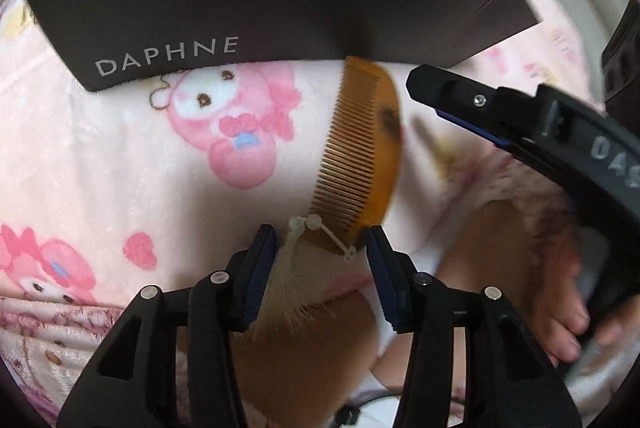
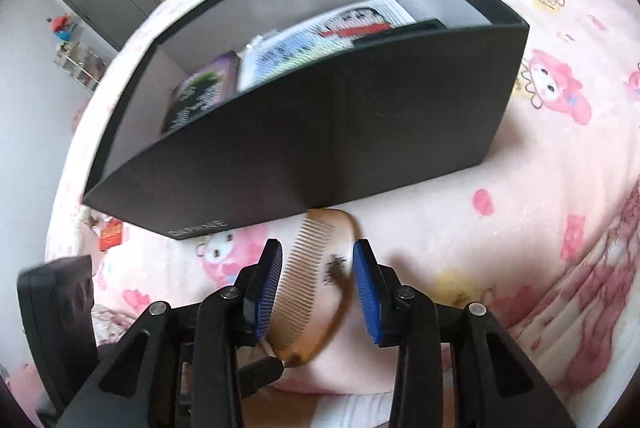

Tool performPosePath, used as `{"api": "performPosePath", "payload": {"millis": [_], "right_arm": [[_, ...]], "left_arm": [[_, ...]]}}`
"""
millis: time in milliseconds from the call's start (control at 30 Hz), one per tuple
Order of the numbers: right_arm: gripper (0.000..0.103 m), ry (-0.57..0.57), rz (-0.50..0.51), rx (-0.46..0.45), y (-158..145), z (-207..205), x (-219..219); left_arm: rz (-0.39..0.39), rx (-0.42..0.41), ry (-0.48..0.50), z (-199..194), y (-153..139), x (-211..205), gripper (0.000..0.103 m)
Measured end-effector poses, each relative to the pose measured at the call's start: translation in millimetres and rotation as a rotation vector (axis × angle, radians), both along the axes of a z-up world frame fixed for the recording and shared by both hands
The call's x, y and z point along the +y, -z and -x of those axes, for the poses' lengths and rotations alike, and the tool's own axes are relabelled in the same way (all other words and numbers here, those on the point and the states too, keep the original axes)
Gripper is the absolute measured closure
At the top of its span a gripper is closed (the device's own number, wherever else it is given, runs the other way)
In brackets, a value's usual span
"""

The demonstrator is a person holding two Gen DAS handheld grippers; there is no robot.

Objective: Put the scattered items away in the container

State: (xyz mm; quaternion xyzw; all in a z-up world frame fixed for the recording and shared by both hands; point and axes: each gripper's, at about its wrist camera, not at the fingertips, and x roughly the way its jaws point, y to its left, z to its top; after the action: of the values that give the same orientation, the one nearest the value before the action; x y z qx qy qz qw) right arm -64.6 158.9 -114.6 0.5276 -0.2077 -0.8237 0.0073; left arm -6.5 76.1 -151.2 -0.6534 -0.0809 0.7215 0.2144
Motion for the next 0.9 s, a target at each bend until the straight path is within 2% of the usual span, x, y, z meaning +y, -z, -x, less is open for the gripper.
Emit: {"api": "performPosePath", "payload": {"millis": [67,167,233,333,433,500,567,633,700,800,900], "right_arm": [[0.070,-0.003,0.017,-0.037,5,-4,2],[0.070,-0.022,0.007,-0.036,8,-2,-5],[0.070,-0.013,0.015,-0.022,8,-7,2],[0.070,0.008,0.037,-0.002,7,-12,12],[0.070,0.008,0.041,-0.001,7,-12,14],[0.070,0.002,0.049,-0.002,7,-13,13],[0.070,-0.013,0.057,-0.002,8,-13,15],[0.070,-0.017,0.054,-0.008,2,-17,25],[0.070,-0.031,0.044,-0.013,7,-8,18],[0.070,-0.035,0.035,-0.019,8,-7,19],[0.070,-0.032,0.025,-0.030,10,-6,20]], "left_arm": [[0.068,0.015,0.000,-1,0,5,0.056],[0.136,0.039,-0.006,-5,-5,10,0.059],[0.129,0.040,-0.021,-7,-10,6,0.063],[0.084,0.017,-0.004,-9,-11,5,0.063],[0.126,0.039,0.020,-14,-7,13,0.062],[0.142,0.059,0.018,-16,-8,12,0.070],[0.152,0.088,-0.002,-14,-15,3,0.093],[0.198,0.118,-0.048,-7,-23,-18,0.095],[0.214,0.114,-0.105,0,-26,-40,0.095],[0.110,0.056,-0.154,2,-29,-68,0.095],[0.042,0.032,-0.140,-5,-27,-67,0.090]]}}
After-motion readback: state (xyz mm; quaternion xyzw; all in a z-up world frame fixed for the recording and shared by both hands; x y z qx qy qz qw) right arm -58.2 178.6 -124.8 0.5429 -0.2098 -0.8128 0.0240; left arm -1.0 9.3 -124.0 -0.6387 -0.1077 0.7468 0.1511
